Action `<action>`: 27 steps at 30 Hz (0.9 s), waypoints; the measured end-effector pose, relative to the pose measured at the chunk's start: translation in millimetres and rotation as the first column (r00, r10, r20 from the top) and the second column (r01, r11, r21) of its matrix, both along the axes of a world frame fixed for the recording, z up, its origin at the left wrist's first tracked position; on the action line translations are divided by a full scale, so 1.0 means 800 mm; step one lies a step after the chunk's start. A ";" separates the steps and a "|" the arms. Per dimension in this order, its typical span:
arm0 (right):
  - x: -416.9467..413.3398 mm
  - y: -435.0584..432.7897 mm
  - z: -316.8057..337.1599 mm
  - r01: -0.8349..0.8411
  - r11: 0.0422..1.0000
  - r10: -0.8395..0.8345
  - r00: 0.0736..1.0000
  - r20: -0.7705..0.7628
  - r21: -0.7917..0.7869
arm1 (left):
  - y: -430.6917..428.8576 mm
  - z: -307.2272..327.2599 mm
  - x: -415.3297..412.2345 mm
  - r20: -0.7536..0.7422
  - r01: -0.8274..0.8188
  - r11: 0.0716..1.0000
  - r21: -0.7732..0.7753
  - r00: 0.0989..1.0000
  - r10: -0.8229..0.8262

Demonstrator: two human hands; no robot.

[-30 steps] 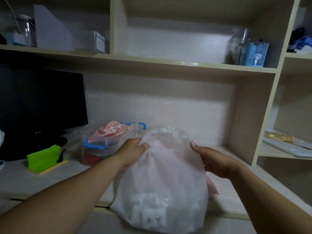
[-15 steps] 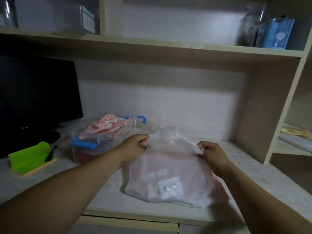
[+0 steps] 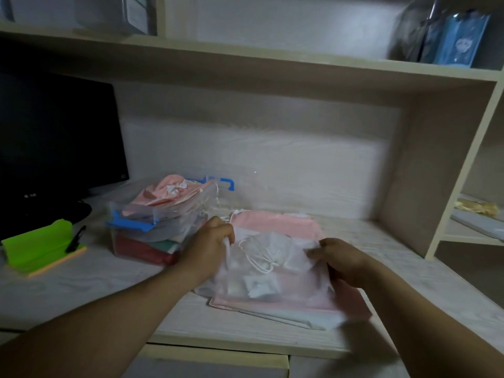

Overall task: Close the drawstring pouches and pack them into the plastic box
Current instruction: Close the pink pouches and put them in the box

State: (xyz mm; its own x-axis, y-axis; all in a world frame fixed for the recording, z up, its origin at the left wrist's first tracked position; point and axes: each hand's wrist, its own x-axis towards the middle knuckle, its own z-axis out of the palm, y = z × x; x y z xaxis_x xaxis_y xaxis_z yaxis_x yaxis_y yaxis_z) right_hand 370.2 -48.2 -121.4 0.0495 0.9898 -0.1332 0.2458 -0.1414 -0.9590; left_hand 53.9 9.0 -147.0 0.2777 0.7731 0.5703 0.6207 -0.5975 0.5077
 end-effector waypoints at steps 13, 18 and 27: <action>-0.017 0.000 0.003 0.286 0.929 -0.314 0.945 0.090 0.235 | -0.040 0.021 0.010 0.496 0.161 0.853 -0.496 0.859 0.126; -0.019 -0.013 0.013 0.201 0.977 -0.199 0.980 -0.032 0.075 | -0.054 0.043 0.011 0.403 0.042 0.940 -0.338 0.909 0.105; -0.101 0.086 0.119 0.293 0.895 -0.301 0.953 -0.031 0.335 | -0.072 0.164 -0.051 0.305 -0.113 0.994 -0.011 0.946 0.111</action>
State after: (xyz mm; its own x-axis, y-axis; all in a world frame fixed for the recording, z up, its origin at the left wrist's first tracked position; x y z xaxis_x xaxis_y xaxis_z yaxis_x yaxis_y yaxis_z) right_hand 289.5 20.4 -26.1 0.3474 0.9152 0.2043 0.2631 0.1140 -0.9580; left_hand 13.0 -48.7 -16.2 0.0018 0.7854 0.6190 0.5000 -0.5367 0.6796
